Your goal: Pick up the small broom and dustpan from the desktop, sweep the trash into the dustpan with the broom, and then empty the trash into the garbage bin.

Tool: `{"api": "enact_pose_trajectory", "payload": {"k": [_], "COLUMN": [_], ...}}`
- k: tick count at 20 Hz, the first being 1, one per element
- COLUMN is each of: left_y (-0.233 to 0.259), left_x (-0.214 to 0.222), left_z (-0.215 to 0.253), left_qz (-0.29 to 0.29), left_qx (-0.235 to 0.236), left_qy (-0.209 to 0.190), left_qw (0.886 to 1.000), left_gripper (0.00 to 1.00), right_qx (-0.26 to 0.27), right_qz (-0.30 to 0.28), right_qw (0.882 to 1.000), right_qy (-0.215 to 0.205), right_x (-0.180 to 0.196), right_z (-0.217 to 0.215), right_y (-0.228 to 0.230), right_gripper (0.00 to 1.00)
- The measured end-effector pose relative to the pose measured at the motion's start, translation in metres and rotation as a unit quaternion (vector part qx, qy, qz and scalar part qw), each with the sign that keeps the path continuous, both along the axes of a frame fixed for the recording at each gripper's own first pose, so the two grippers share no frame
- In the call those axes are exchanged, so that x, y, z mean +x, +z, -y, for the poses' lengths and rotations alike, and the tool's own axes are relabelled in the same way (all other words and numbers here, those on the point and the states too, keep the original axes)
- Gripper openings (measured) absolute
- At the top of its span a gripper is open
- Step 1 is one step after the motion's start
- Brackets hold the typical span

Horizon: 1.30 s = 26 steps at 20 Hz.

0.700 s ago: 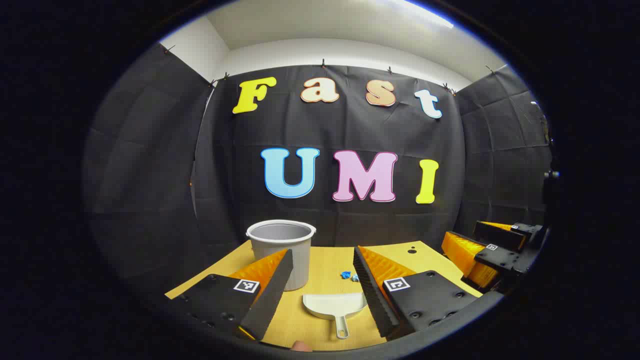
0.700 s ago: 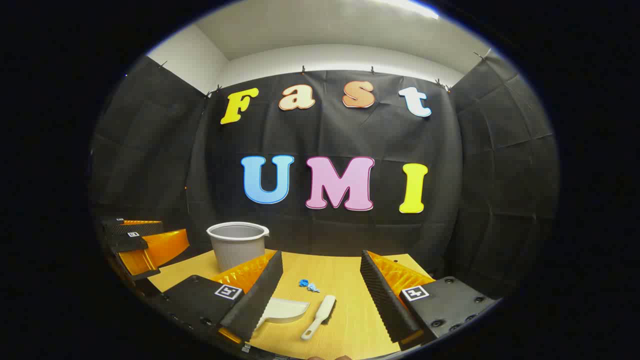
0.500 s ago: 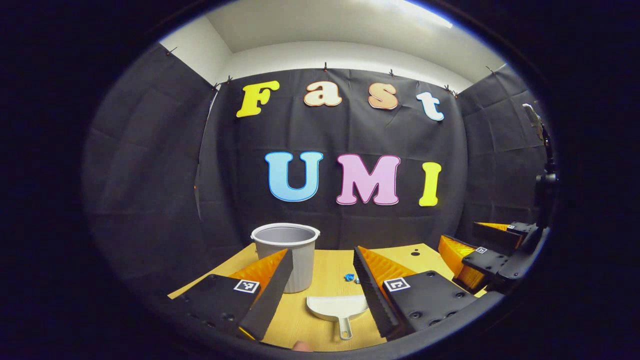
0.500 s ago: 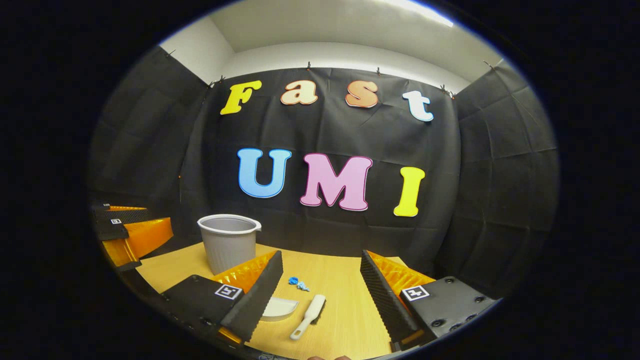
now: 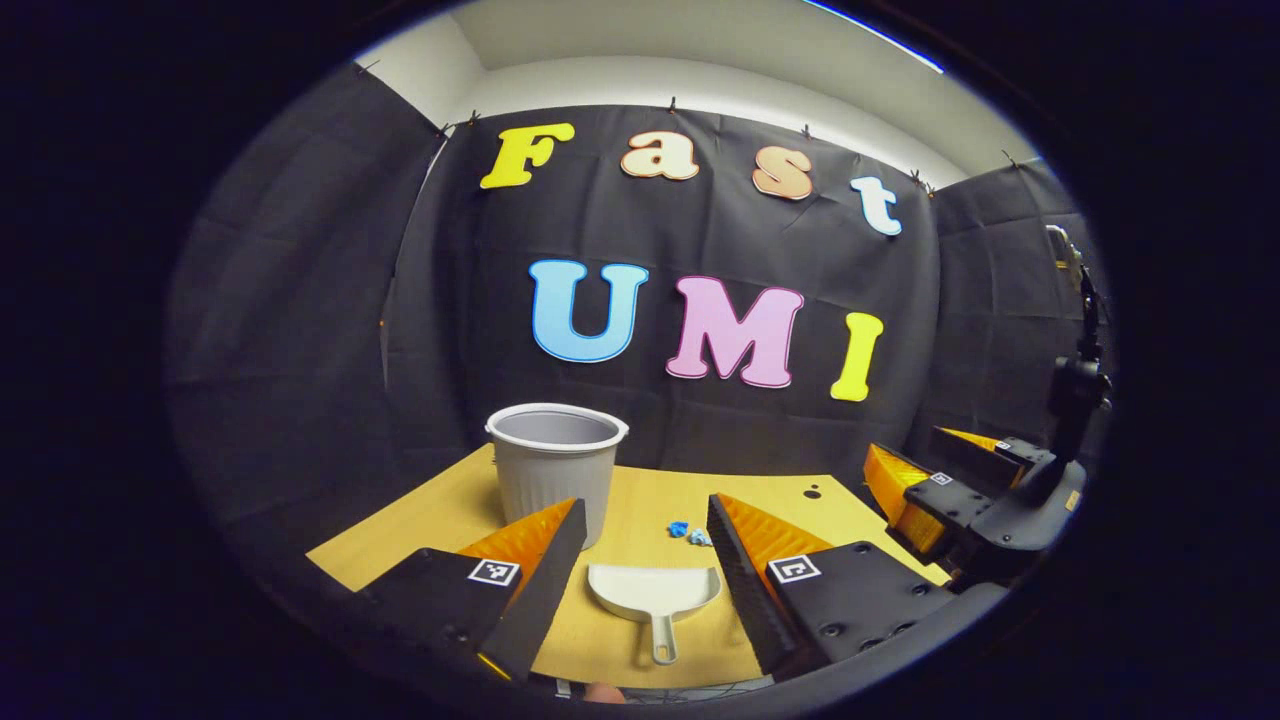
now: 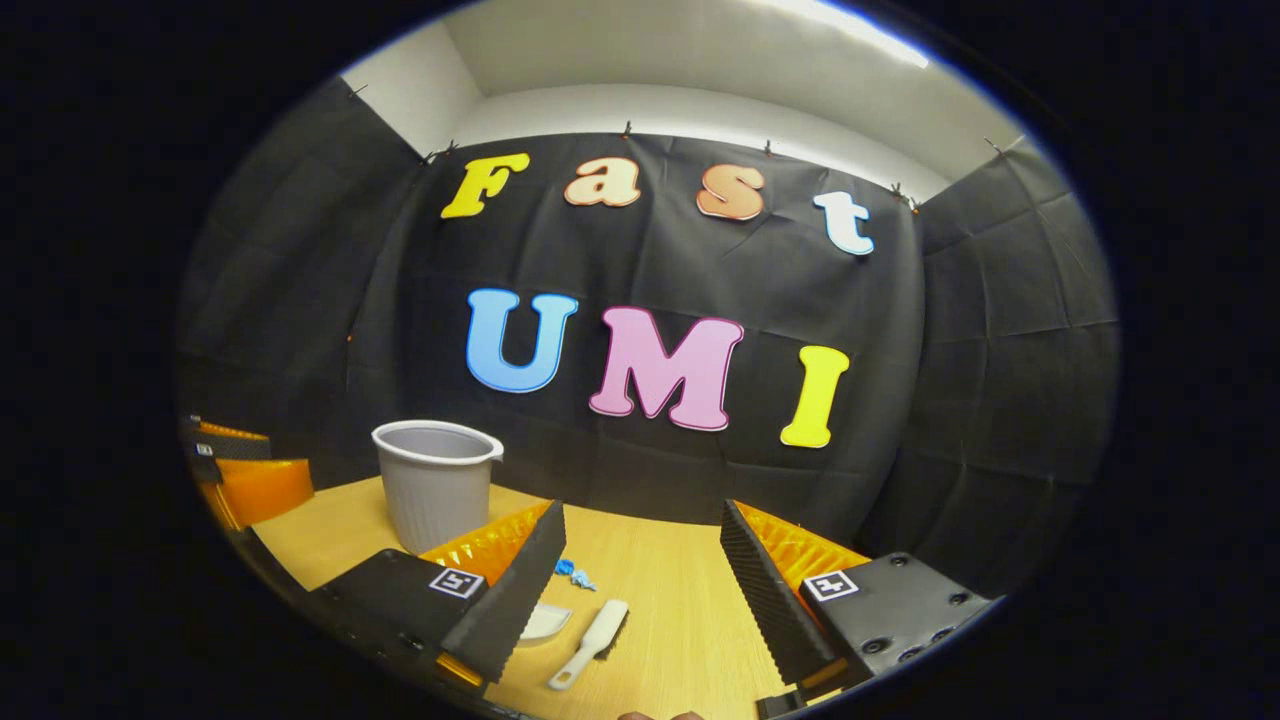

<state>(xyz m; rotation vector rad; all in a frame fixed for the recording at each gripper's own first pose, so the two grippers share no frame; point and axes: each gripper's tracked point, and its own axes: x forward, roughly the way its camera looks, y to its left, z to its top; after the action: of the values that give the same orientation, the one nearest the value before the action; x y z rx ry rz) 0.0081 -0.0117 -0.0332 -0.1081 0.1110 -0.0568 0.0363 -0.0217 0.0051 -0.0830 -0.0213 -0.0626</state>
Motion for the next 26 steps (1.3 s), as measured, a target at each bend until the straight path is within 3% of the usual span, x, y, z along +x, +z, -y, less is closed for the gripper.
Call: {"api": "enact_pose_trajectory", "payload": {"k": [2,9,15,26], "left_y": [-0.005,0.004,0.009,0.000], "left_x": [0.004,0.010,0.014,0.029], "left_z": [-0.012,-0.005,-0.001,0.020], "left_qz": [-0.011,0.003,0.017,0.019], "left_qx": [0.009,-0.007,0.036,0.031], "left_qy": [0.016,-0.010,-0.017,-0.022], "left_qw": [1.000,1.000,0.999,0.999], "left_gripper": [0.73,0.73,0.73,0.73], "right_qx": [0.020,0.011,0.027,0.044], "right_qz": [0.003,-0.015,0.002,-0.025], "right_qw": [1.000,1.000,1.000,0.999], "right_qy": [0.004,0.001,-0.001,0.003], "right_x": [-0.001,-0.012,-0.017,-0.006], "right_z": [-0.005,-0.007,-0.008,0.004], "right_y": [0.006,-0.007,0.005,-0.007], "right_gripper": [0.97,0.99,0.97,0.99]}}
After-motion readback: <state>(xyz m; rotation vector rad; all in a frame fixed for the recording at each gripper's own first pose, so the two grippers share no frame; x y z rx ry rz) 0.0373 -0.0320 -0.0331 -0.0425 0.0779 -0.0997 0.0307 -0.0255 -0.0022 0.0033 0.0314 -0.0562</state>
